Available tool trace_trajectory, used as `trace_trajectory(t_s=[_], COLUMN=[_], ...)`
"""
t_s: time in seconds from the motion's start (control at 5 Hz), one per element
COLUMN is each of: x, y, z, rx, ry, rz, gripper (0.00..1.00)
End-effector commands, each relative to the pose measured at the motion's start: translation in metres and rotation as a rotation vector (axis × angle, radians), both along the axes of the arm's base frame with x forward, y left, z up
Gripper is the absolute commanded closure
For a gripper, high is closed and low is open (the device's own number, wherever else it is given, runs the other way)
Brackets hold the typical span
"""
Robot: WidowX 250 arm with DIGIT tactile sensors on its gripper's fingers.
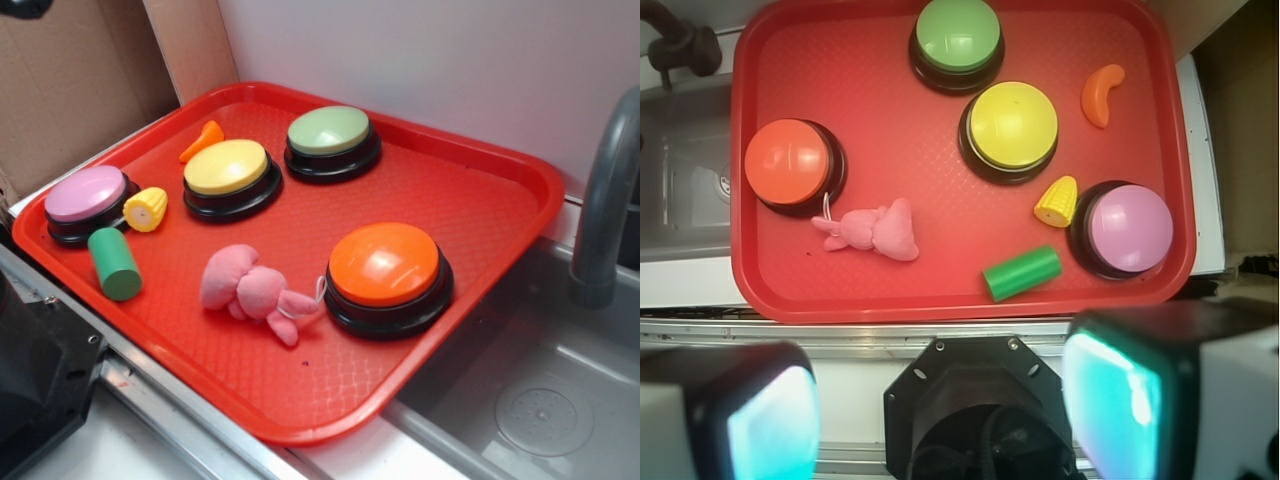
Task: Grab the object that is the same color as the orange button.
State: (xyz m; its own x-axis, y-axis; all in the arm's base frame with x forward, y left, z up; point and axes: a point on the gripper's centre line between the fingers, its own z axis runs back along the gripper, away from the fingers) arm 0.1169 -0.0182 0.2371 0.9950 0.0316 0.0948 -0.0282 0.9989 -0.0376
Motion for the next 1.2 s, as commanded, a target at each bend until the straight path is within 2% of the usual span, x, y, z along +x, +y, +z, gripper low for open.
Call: trace_trajectory(t_s=[0.0,0.2,0.4,0.6,0.8,1.0], x=[0.000,0.031,0.055,0.076,0.099,0.110], y=[0.000,0.011,0.019,0.040,0.074,0.103], z=[0.000,-0.008,-0.020,-0.032,-0.051,-0.069], rx=[0.000,0.025,0.056,0.031,0.055,0.094], ry=[0.000,-0.021,-0.089,-0.116,-0.128,-0.124], rz=[0.000,0.112,0.294,0.431,0.588,0.703], gripper=[0.00,0.00,0.00,0.00,0.00,0.00])
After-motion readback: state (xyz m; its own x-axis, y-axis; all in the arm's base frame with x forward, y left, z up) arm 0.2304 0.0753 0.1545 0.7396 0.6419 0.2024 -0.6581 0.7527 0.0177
